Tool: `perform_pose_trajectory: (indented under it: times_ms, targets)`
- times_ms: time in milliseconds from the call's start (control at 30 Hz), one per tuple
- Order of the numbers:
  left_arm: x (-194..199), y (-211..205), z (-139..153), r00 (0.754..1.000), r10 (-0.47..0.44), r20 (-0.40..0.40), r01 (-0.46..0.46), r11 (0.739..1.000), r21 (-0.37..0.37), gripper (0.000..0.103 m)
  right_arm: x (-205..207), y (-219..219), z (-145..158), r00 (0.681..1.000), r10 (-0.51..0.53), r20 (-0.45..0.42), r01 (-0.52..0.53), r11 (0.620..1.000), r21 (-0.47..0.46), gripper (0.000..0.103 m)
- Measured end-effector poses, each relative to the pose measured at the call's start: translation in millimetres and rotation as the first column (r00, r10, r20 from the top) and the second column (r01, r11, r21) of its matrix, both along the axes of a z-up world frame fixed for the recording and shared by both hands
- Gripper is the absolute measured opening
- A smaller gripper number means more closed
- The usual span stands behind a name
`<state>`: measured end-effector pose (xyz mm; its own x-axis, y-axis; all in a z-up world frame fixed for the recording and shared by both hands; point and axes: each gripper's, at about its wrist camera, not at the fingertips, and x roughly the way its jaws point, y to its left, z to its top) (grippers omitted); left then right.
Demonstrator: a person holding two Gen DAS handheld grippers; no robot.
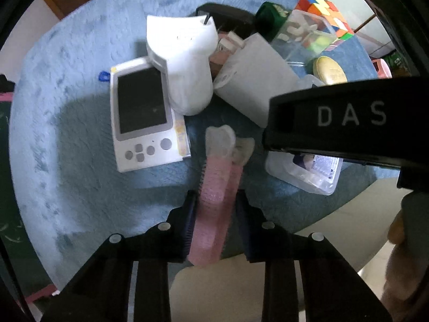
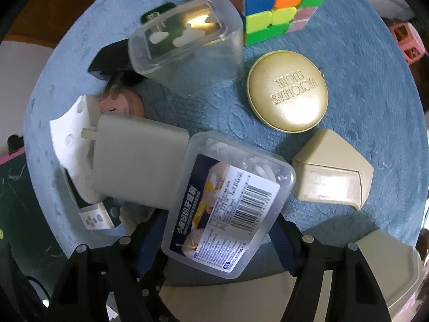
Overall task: Organize rigid objects
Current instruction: 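Grasp and lift the pink roller with left tool while right tool lifts the clear box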
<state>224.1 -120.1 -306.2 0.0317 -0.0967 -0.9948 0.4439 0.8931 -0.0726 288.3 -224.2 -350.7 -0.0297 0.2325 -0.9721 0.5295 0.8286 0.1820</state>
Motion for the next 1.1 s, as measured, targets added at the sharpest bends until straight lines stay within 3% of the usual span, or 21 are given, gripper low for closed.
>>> perform_pose_trajectory:
  times_ms: [400,600,800,933,1100]
  targets:
    - [-25,13,73,0.987,0.008,0.161,-0.001,0.999,-0.042,0.029,-34,-17,46,0.989,0.016,0.148,-0.03,0.995,0.09,0.07]
    - [-9,47,116,0.97,0.034,0.239,-0.013,0.996,-0.089,0.028,-45,-22,104,0.961,0.048,0.274,-0.078,0.992,0.1,0.07]
    - [-28,52,158,0.952,0.064,0.3,-0.027,0.992,-0.127,0.028,-74,-26,165,0.915,0.099,0.392,-0.148,0.984,0.097,0.07]
    - [-51,56,185,0.943,0.098,0.317,-0.044,0.984,-0.173,0.028,-103,-28,209,0.859,0.169,0.484,-0.227,0.972,0.062,0.07]
    - [-83,60,213,0.938,0.124,0.323,-0.053,0.974,-0.22,0.028,-149,-25,248,0.789,0.287,0.543,-0.311,0.949,-0.05,0.07]
